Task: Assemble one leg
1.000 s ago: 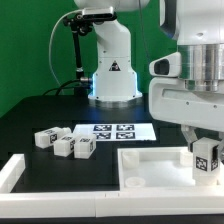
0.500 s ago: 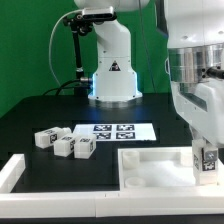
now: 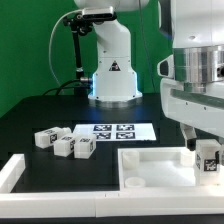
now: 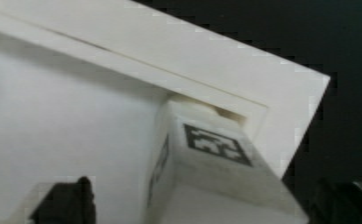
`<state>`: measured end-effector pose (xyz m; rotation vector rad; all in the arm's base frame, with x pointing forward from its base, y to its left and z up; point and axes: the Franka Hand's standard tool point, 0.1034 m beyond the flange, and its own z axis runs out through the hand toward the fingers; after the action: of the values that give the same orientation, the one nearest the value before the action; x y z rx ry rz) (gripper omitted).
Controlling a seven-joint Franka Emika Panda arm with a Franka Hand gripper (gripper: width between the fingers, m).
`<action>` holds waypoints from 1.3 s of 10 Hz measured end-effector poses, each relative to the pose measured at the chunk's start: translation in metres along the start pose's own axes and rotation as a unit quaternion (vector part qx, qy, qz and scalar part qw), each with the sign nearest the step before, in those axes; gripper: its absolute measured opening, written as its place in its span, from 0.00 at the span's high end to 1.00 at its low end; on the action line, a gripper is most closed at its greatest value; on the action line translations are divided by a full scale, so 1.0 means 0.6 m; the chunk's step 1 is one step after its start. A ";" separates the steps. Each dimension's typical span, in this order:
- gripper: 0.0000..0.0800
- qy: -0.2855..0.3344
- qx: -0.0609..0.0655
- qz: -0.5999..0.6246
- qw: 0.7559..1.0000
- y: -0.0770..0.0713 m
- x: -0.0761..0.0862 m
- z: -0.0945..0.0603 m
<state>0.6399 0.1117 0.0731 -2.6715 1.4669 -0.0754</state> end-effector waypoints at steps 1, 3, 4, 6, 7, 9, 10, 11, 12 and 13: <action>0.20 -0.001 -0.002 -0.073 0.997 -0.003 -0.005 -0.001; 0.19 0.000 -0.002 -0.114 0.993 -0.001 0.000 0.000; 0.19 0.002 -0.004 -0.162 0.987 0.000 0.002 0.000; 0.19 0.021 -0.011 -0.316 0.948 -0.004 0.005 0.003; 0.19 0.023 -0.018 -0.381 0.924 -0.003 0.002 0.008; 0.24 0.023 -0.017 -0.366 0.930 -0.003 0.004 0.008; 0.24 0.023 -0.016 -0.351 0.936 -0.003 0.004 0.008; 0.46 0.024 -0.016 -0.320 0.947 -0.003 0.004 0.008; 0.46 0.024 -0.015 -0.288 0.957 -0.003 0.004 0.008; 0.64 0.024 -0.014 -0.258 0.966 -0.003 0.004 0.008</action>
Offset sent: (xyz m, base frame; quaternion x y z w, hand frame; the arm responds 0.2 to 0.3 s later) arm 0.0000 0.0000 0.0000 0.0000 0.0000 -0.1938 0.9810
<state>0.6428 0.1110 0.0684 -3.0172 0.7460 -0.1561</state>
